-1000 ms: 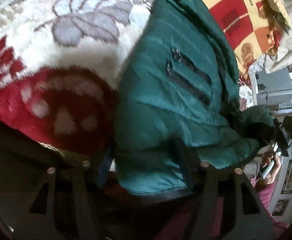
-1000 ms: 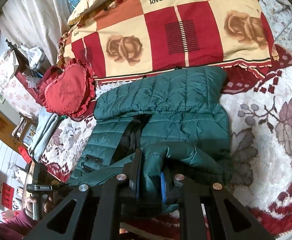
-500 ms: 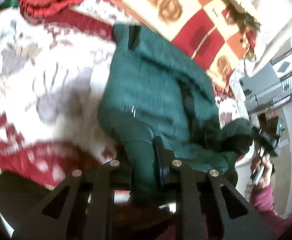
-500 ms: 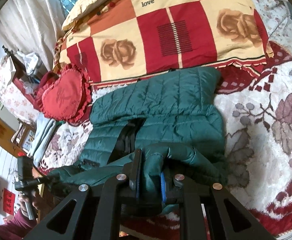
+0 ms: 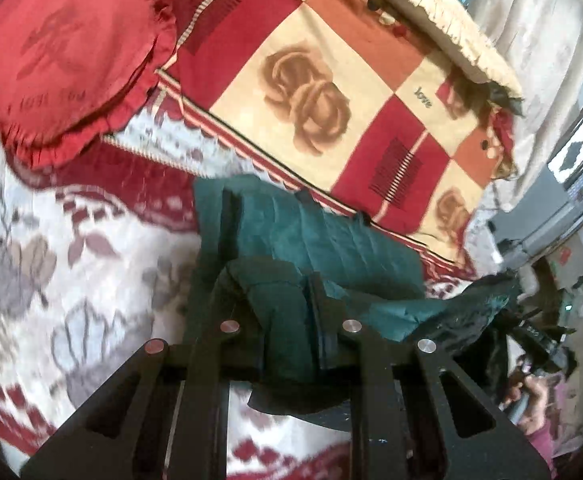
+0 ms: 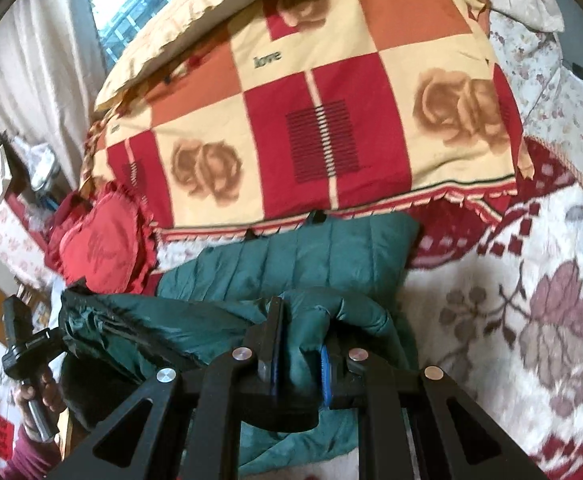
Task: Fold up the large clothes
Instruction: 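Press both tools on the folded jacket to flatten the fold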
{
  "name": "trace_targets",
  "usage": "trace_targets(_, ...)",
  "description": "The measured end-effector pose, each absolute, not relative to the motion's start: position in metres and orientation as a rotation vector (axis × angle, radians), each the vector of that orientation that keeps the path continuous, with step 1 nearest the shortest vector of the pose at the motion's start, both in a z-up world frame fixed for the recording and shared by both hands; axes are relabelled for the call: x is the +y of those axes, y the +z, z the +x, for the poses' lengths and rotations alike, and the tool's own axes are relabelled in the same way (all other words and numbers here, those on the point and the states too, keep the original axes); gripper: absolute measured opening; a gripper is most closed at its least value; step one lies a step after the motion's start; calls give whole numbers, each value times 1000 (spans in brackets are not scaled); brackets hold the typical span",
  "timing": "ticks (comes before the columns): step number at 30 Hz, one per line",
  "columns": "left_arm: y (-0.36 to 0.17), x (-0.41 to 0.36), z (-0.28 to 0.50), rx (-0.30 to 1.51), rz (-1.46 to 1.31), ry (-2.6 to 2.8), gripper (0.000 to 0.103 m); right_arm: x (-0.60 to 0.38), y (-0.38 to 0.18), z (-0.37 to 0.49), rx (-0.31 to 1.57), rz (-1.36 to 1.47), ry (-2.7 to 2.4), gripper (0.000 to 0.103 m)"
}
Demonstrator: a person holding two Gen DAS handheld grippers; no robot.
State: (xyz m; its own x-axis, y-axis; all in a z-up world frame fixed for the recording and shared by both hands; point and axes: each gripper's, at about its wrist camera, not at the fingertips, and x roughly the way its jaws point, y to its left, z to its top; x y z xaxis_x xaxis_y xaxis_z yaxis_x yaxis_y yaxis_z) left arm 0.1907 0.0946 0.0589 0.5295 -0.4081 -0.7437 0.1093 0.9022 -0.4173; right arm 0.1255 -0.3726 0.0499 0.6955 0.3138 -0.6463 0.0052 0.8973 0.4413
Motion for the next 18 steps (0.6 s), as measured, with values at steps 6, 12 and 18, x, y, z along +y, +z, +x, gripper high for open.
trace_targets(6,46,66,237,941,-202,-230,16,-376,36,181,812,392,82,13)
trace_targets(12,24,58,287,950,-205,-161,16,-386,17,229,826,425,23,13)
trace_targets(18,-18,45,327,986,-164,-73,16,-382,-21,276,887,400,-26,13)
